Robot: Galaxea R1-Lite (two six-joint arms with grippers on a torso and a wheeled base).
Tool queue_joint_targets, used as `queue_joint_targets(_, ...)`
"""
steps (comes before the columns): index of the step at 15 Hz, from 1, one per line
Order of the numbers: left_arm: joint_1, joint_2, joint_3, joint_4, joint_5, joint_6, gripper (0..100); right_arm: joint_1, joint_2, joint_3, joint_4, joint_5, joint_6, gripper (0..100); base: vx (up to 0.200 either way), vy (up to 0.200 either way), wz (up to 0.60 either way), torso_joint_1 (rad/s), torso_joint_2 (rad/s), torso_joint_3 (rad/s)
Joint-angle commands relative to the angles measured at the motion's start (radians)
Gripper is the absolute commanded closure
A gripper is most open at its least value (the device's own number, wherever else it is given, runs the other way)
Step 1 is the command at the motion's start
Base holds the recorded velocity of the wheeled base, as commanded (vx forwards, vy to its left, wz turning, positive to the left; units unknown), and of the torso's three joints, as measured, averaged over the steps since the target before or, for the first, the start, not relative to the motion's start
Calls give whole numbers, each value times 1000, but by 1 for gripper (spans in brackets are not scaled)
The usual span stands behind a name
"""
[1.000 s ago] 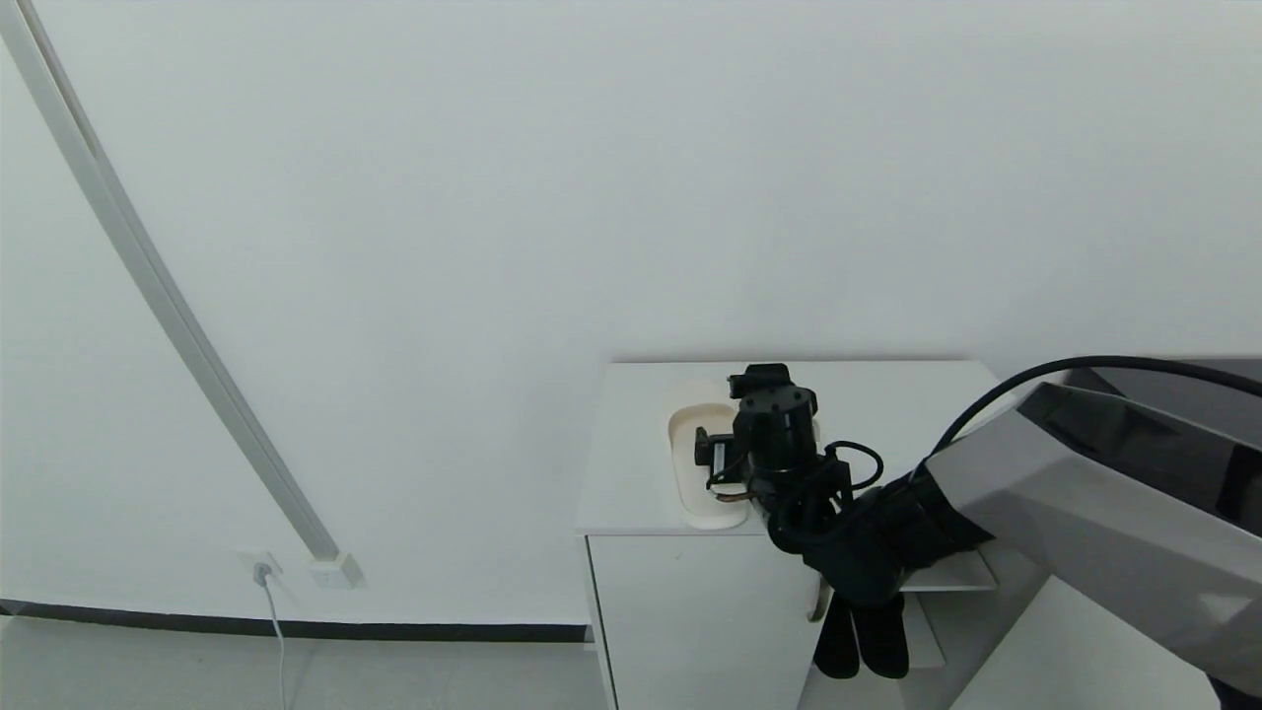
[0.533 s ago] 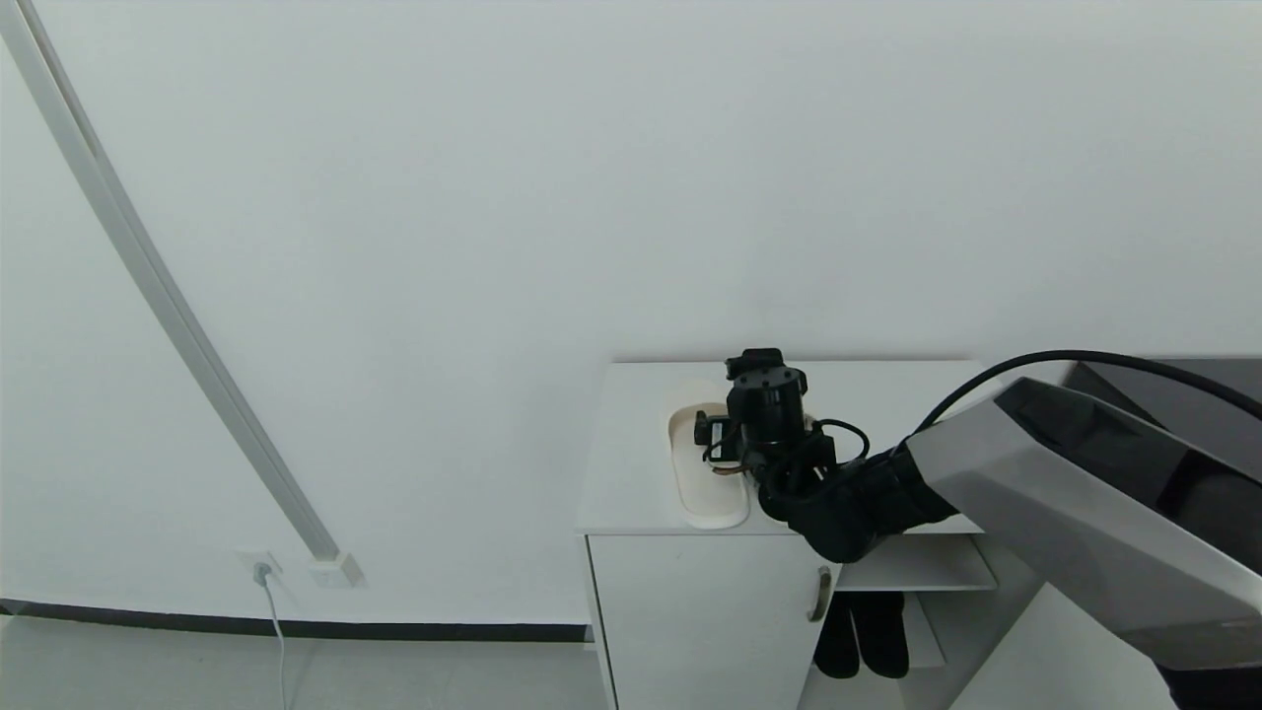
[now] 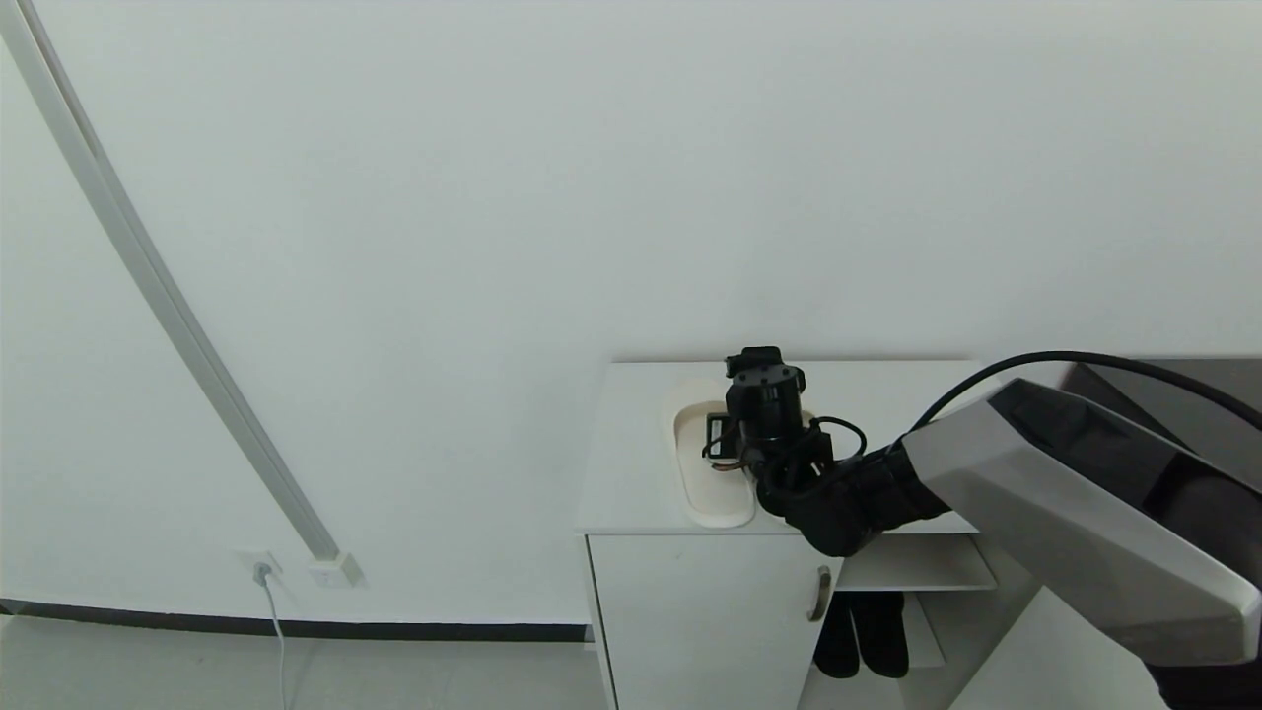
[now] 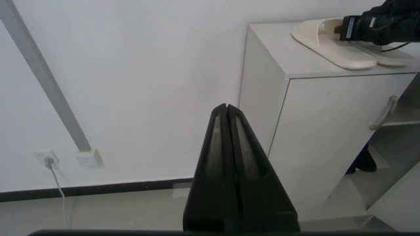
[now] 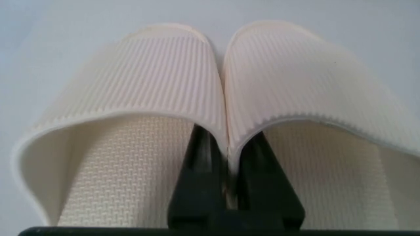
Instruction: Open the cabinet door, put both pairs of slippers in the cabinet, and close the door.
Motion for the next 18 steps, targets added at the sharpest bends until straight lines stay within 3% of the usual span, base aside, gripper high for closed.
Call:
queue_joint_targets(1, 0, 0, 0, 0, 1, 0, 100, 3, -7, 2, -2, -2, 0, 100, 0, 0, 0, 0, 0, 0)
queue_joint_targets(3, 0, 0, 0, 0, 1, 0, 100, 6, -49, 23, -4, -8, -3, 100, 0, 0, 0, 0, 0, 0)
queue_joint_targets(6, 0, 0, 0, 0, 1, -3, 100, 34, -202, 155, -16, 15, -40, 100, 0, 0, 0, 0, 0, 0)
queue_joint_targets(15, 0, 0, 0, 0, 1, -5, 100, 132, -691, 853, -191, 319, -66, 100, 0, 0, 0, 0, 0, 0)
queue_joint_targets(18, 0, 0, 0, 0, 1, -5, 100, 155, -734, 930, -191, 347, -58, 100, 0, 0, 0, 0, 0, 0)
